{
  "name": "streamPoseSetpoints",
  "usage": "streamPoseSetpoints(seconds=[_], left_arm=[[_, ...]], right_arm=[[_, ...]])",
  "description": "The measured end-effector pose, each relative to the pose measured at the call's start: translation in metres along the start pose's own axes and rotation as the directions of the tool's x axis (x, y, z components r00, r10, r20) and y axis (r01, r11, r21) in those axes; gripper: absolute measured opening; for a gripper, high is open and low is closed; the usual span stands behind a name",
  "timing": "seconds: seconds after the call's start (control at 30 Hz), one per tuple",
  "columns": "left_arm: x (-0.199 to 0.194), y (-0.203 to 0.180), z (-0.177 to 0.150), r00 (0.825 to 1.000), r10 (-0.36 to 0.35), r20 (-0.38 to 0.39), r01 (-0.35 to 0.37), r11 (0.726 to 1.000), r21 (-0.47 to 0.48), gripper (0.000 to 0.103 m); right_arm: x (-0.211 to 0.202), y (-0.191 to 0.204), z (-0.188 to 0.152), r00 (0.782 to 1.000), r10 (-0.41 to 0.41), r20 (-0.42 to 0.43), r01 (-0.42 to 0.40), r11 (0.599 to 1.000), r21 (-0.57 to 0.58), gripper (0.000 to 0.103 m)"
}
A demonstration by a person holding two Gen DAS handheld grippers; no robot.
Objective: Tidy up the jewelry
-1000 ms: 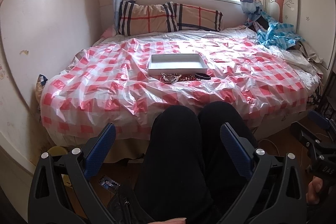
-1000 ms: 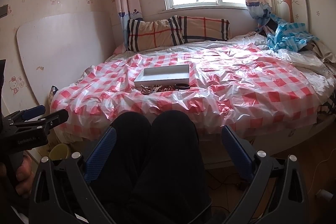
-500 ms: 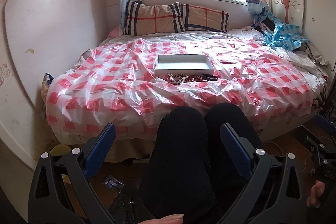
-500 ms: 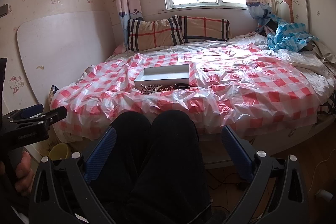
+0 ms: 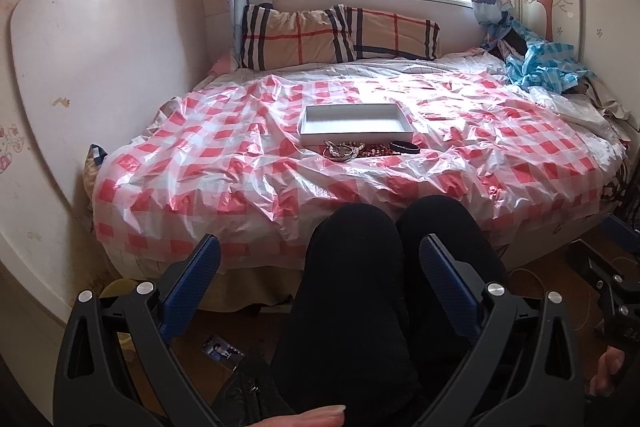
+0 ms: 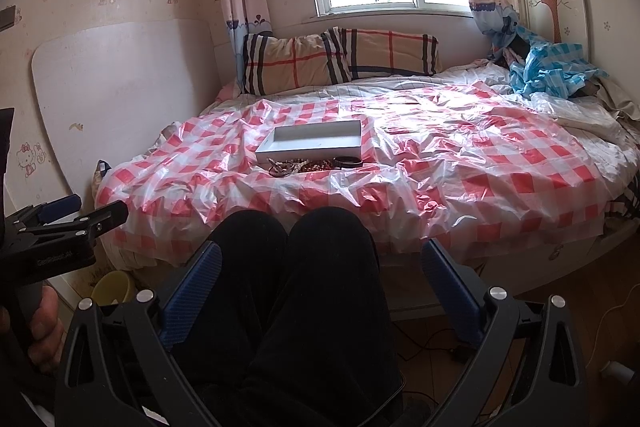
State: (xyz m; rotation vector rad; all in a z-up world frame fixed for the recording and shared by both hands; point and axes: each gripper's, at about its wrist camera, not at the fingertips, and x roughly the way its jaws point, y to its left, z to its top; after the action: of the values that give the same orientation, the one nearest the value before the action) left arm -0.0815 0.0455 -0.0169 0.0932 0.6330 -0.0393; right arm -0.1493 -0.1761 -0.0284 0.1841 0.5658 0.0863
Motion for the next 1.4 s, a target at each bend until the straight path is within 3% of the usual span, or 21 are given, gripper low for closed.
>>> streamPoseSetpoints(seconds=[0.13, 0.3, 0.57, 0.7, 0.83, 0.97, 1.1, 1.4], left_arm=[[0.013, 0.001, 0.009, 0.999, 0.032, 0.019, -0.033, 0.999, 0.027, 0.096], [0.054, 0.006, 0.028, 1.000, 0.024, -0.008, -0.024, 0.999, 0.032, 0.096], [0.134, 0.008, 0.064, 0.998, 0.019, -0.066, -0.017, 0.999, 0.031, 0.096], [0.172, 0.013, 0.080, 0.992, -0.047, -0.113, 0.044, 0.999, -0.029, 0.096], [0.205, 0.010, 0.090, 0.992, -0.038, -0.117, 0.036, 0.999, -0.021, 0.096], [0.246, 0.010, 0.104, 0.987, -0.077, -0.144, 0.072, 0.997, -0.040, 0.094], [0.287, 0.004, 0.119, 0.982, -0.063, -0.177, 0.058, 0.998, -0.031, 0.090], [0.362, -0.005, 0.141, 0.980, -0.043, -0.197, 0.025, 0.995, -0.092, 0.090]], right_arm=[[0.016, 0.004, 0.008, 0.999, -0.031, 0.014, 0.031, 0.998, -0.048, 0.096], [0.046, -0.003, 0.040, 0.996, -0.078, 0.035, 0.081, 0.992, -0.095, 0.096], [0.107, -0.030, 0.080, 0.993, -0.113, -0.026, 0.111, 0.991, -0.069, 0.096], [0.139, -0.036, 0.091, 0.992, -0.105, -0.069, 0.101, 0.993, -0.065, 0.096], [0.173, -0.039, 0.102, 0.993, -0.069, -0.094, 0.064, 0.996, -0.061, 0.096], [0.221, -0.046, 0.112, 0.981, -0.033, -0.192, 0.027, 0.999, -0.033, 0.096], [0.255, -0.043, 0.124, 0.982, -0.066, -0.179, 0.051, 0.995, -0.090, 0.096], [0.341, -0.042, 0.138, 0.981, -0.047, -0.187, 0.021, 0.990, -0.140, 0.096]])
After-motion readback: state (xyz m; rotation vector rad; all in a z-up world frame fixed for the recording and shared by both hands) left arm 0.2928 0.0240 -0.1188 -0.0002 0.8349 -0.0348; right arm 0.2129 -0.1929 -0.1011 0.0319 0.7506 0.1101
